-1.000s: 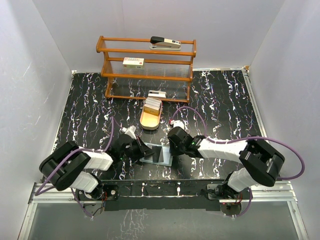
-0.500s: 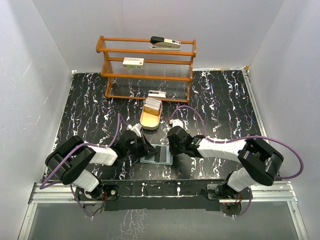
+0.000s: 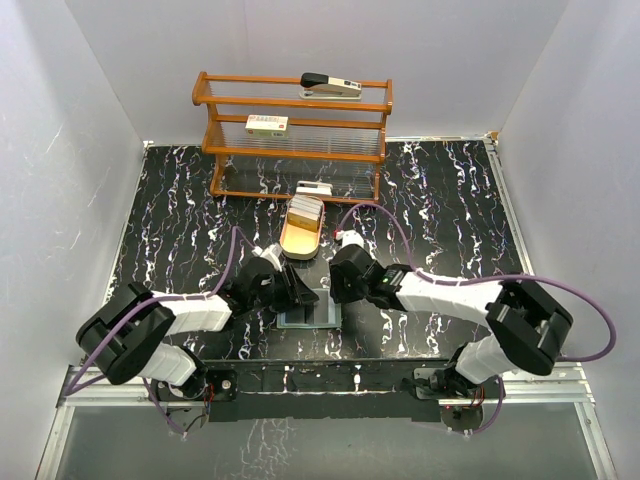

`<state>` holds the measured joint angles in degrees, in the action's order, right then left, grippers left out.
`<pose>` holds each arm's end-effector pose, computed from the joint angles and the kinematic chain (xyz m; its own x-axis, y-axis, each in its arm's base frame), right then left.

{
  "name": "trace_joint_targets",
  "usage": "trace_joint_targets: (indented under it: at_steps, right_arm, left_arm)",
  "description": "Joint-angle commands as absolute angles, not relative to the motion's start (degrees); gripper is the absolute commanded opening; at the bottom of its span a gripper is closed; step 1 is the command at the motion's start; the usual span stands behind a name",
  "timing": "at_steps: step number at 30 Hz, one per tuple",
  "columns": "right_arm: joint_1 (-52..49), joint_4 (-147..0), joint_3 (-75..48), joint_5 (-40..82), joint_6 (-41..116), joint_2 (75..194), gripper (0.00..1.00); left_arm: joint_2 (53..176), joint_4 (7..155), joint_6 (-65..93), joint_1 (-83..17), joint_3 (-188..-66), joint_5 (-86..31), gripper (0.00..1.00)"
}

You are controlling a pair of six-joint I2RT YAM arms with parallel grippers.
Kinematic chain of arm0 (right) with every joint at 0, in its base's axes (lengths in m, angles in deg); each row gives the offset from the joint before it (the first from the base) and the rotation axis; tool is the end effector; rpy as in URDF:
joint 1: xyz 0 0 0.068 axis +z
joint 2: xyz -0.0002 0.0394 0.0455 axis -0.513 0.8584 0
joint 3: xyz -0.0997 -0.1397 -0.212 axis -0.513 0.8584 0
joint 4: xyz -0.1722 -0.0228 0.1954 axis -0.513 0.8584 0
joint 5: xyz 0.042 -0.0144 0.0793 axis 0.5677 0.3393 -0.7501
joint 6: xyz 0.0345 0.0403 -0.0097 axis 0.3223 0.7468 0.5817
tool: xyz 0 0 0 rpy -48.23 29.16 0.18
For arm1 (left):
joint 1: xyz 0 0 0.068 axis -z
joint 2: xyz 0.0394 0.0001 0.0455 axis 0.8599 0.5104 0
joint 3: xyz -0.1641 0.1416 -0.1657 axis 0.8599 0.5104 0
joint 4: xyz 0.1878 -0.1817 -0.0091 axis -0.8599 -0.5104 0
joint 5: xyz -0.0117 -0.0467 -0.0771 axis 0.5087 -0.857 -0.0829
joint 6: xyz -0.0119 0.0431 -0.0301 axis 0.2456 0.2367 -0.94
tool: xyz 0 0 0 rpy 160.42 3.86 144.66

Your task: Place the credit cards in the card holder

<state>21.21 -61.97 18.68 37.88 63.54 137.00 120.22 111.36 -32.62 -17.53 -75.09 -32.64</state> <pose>0.1785 0.2196 0.1771 -0.7985 -0.1484 -0.5834 -0.3344 0.9152 0.2248 0.1788 -0.1708 0.1375 -0.8662 -0.3339 -0.3718 0.1202 0.5830 -0.8036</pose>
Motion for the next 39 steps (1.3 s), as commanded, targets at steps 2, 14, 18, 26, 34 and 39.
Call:
trace_joint_targets:
  at_steps: [2,14,18,26,34,39]
  right_arm:
    - [21.33,-60.09,18.16,36.64,67.39,132.04,0.26]
    - [21.36,-67.01,24.22,34.68,70.52,134.75,0.15]
    - [21.35,-71.25,26.8,33.67,71.84,135.71,0.14]
    - [21.28,-76.3,29.4,34.65,72.98,136.4,0.13]
    - [21.34,-70.51,25.93,39.68,69.77,134.21,0.15]
    - [21.3,-64.8,22.78,40.36,69.27,131.62,0.19]
  left_arm:
    - [117.54,108.49,-33.19,-17.23,-74.16,-31.07,0.43]
    - [122.42,112.61,-33.68,-16.49,-75.1,-33.97,0.36]
    - [123.42,113.45,-34.04,-15.55,-75.81,-33.55,0.3]
    - [125.37,114.4,-35.37,-11.78,-77.83,-30.73,0.33]
    - [118.0,96.97,-32.12,-11.72,-82.39,-23.1,0.46]
    - [112.83,85.64,-30.48,-13.16,-85.84,-20.45,0.5]
